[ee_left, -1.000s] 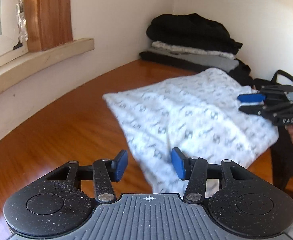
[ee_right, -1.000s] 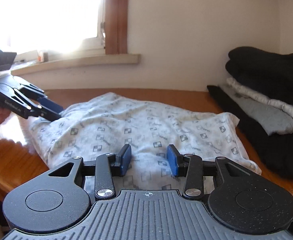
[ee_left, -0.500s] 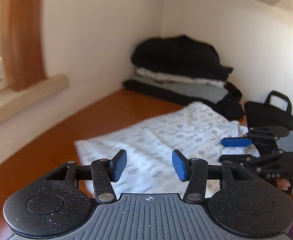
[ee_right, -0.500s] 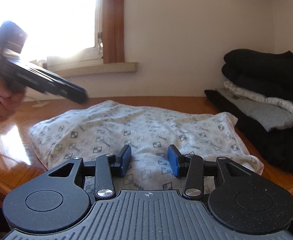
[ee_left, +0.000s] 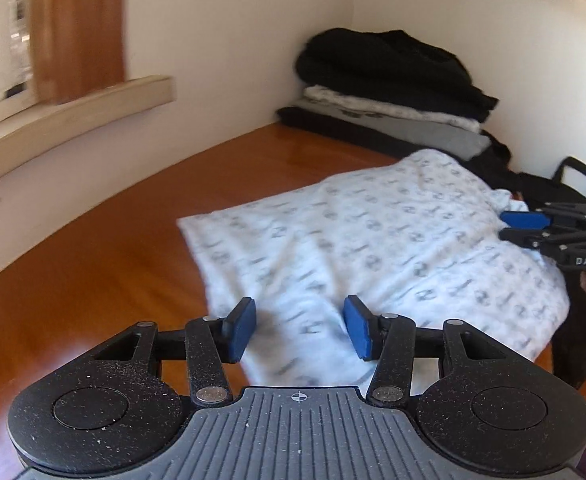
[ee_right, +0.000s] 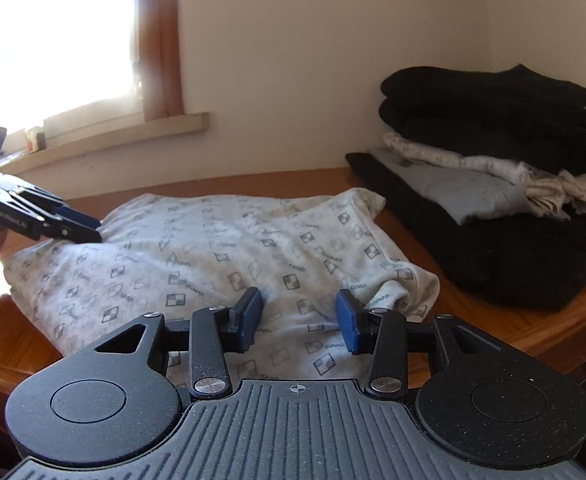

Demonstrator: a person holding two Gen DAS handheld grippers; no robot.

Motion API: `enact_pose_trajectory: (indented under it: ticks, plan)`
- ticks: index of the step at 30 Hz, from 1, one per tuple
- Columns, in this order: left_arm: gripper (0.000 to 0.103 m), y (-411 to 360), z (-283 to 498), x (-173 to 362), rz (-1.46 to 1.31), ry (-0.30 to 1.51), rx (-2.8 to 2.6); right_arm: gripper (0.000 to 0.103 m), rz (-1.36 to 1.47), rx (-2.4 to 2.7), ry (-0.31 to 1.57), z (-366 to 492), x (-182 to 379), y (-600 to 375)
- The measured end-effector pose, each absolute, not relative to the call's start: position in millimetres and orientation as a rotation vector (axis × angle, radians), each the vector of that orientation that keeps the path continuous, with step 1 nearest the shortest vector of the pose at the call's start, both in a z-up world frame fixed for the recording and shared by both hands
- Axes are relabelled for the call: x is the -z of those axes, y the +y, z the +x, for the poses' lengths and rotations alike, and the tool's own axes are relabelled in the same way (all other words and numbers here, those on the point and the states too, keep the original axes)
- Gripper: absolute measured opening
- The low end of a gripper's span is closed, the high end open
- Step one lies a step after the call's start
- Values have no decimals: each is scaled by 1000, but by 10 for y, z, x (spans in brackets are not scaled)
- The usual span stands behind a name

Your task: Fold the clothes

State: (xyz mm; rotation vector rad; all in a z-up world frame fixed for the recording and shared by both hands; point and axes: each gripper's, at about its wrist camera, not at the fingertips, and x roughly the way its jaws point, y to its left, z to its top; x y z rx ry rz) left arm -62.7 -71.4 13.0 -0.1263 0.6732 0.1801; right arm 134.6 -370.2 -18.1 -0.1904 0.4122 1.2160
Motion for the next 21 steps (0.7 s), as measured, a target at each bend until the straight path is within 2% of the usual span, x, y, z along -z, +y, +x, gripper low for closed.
enact_pose_trajectory:
  ticks: [6, 8, 13, 21]
  plan:
    - [62, -427, -735, -248, -204, 632, -269, 43, -161, -1236, 440, 1415, 126, -3707]
    - [72, -295, -682, -274, -229, 620, -266, 43, -127, -1253, 459, 1493, 44, -3711]
    - [72, 32, -375, -212, -302, 640, -248, 46, -92, -1231, 484, 1886, -183, -3514]
    - [72, 145, -159, -125, -285, 642, -158, 47, -182, -1283, 635, 2331, -83, -2973]
